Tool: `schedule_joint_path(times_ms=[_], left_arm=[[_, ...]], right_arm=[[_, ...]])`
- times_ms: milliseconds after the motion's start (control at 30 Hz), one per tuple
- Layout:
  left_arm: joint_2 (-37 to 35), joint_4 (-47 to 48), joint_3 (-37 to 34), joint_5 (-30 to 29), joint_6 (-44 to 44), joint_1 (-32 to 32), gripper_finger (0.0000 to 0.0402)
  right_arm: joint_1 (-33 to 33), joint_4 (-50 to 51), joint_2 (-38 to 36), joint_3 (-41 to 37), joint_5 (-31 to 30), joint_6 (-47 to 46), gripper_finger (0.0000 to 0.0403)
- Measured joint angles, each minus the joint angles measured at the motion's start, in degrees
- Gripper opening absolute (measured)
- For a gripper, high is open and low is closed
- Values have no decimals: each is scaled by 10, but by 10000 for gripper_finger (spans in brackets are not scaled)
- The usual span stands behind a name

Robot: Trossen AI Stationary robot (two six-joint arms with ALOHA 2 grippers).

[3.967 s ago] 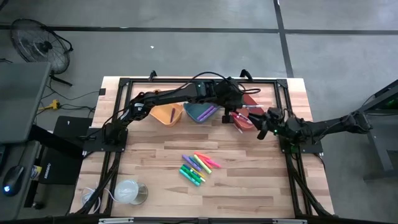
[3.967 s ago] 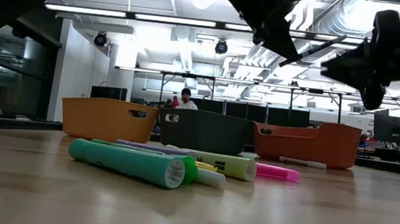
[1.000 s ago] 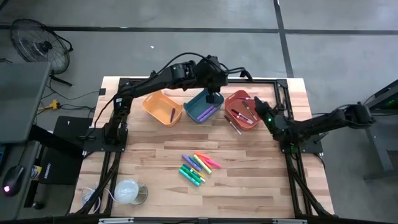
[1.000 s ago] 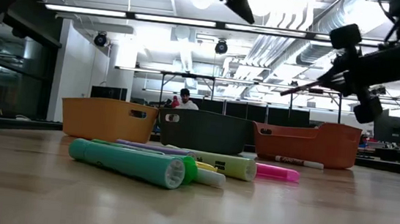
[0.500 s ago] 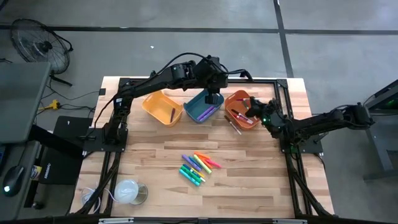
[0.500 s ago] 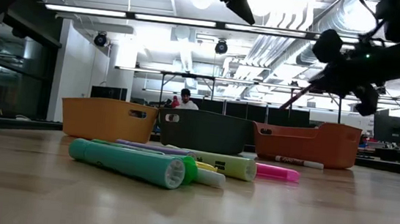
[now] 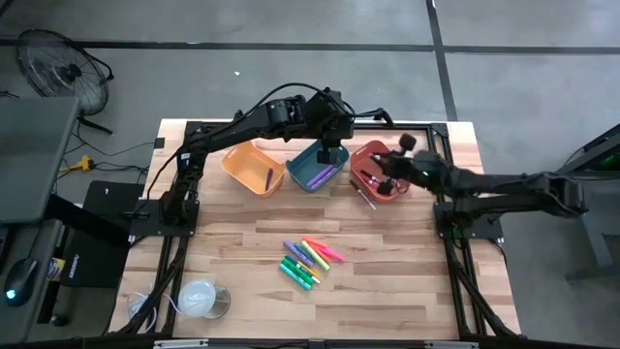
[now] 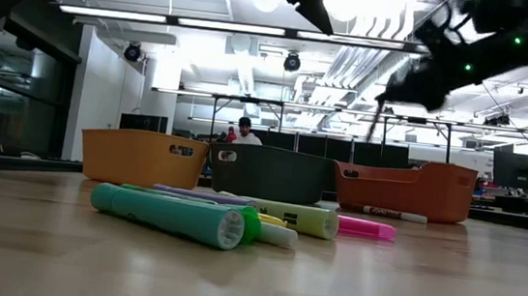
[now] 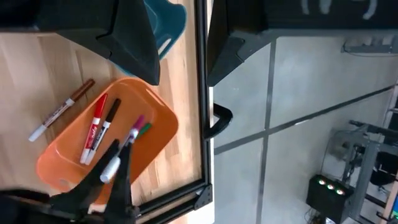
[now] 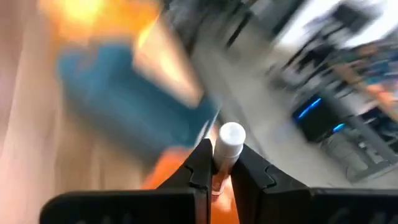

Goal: Pick & Place Markers
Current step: Put the purple marker pen into the orange bin

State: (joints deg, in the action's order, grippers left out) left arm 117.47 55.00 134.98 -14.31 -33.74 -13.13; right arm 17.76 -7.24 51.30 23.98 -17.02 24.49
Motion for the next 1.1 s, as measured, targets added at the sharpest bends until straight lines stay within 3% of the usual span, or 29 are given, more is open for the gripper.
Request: schedule_joint_path(times_ms=[100, 233, 467, 633, 900, 1100], left_arm=[[0, 4, 0, 0, 10, 0, 126], [0, 5, 0, 6, 12, 0, 126], [0, 5, 0, 7, 18, 0, 126], [0, 5, 0, 7, 25, 0, 126], [0, 7, 0, 7, 25, 0, 126], [0, 51, 0, -45, 21, 0, 126]], right_arm=[[18, 165, 9, 62, 20, 76, 26], [37, 236, 9, 119, 61, 120, 26], [64, 384, 16, 205, 29, -119, 26], [85, 498, 84, 297, 105, -191, 26], [127, 672, 282, 469, 199, -271, 26], [153, 711, 362, 495, 222, -296, 26]])
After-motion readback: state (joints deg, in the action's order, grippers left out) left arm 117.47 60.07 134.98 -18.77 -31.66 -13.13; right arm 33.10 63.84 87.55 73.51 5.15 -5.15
